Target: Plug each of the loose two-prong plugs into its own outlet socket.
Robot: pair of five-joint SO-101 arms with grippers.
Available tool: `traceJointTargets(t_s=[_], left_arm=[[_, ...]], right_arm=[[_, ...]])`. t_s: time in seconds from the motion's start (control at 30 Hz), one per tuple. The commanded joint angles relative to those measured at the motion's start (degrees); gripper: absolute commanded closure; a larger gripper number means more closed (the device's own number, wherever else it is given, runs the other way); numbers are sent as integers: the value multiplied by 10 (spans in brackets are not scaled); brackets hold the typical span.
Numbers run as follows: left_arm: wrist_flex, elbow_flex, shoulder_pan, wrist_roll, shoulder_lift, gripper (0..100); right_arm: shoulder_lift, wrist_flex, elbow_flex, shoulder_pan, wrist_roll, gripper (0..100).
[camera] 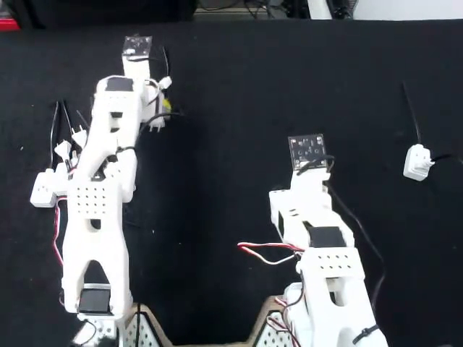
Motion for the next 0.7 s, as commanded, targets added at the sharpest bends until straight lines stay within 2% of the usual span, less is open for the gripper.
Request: traceJointTargets(t_s=[0.0,0.1,0.2,0.27,0.4,0.6,0.67], left_arm=[[109,-8,-13,-112,-42,766],[149,-8,-19,-131,-48,820],[170,-7,-29,-135,-47,970],[186,-7,-40,-132,-48,948],[218,-20,-63,-134,-61,967],[280,-115,-73,-135,-109,968],[279,-150,-73,-135,-113,923]], right_arm=[[-15,-13,-6,-6,-1,800],[-15,-13,-6,-5,-1,800],[-15,-13,-5,-5,-1,800],[-15,-13,-5,-5,-1,800],[-15,-13,-3,-5,-1,800],[-15,-13,-3,-5,-1,800],[-15,-13,-3,-5,-1,800]])
